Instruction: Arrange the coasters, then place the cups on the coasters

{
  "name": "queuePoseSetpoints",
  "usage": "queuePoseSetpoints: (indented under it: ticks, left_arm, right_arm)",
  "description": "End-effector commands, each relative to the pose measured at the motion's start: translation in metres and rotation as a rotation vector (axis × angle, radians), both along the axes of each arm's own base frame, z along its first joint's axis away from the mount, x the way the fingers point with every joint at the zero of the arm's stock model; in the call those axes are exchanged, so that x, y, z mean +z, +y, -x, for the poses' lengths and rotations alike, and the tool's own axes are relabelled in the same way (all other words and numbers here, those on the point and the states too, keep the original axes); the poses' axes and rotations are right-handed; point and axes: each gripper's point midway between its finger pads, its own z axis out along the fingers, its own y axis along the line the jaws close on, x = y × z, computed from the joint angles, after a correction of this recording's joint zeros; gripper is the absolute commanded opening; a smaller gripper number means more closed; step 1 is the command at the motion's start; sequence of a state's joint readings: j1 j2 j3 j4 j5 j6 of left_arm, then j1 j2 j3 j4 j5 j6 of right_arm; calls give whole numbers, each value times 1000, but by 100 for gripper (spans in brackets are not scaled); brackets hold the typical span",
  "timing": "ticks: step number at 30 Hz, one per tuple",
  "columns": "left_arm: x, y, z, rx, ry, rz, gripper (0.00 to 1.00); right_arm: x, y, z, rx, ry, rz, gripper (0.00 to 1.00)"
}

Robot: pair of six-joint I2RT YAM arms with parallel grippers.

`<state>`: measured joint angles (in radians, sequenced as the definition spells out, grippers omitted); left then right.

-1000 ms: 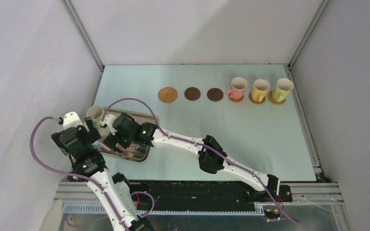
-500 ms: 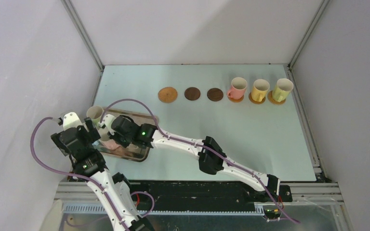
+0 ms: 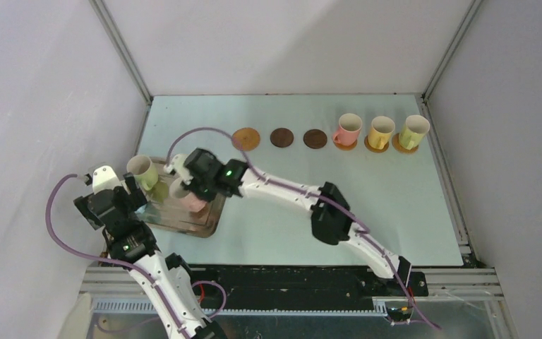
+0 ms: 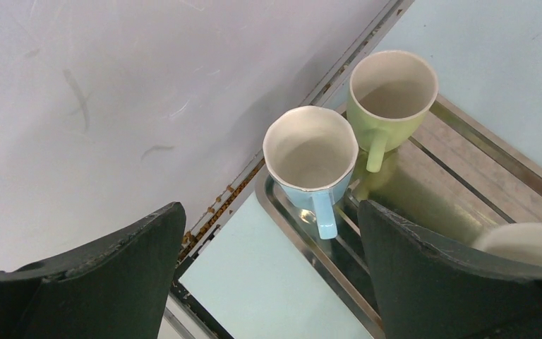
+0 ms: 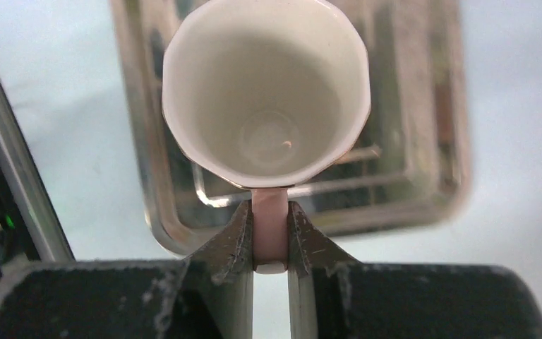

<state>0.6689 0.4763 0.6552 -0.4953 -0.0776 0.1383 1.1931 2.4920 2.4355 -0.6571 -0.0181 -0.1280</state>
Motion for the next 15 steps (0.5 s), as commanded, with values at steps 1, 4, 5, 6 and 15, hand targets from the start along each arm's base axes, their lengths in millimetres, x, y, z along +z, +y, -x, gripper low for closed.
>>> queuePoseSetpoints:
  ticks: [1,4,5,6,15]
  left_arm:
    - [6,-2,-3,-18,-40,-7,100]
    - [3,-4,-5,-32,-29,3,100]
    - [3,-4,-6,-37,-27,5,100]
    - [1,-5,-6,-41,-23,10,99]
    - [2,-15,-11,-109,-29,14,100]
  right_arm:
    - [143,-61,-58,-86,-101,-211,0]
    - [148,-102,-80,-160,-99,-197,0]
    - [168,-121,-93,-199,-119,-226,0]
    - [172,-136,-96,-227,-120,-229,0]
    - [184,-314,-206,-743,-208,-345,0]
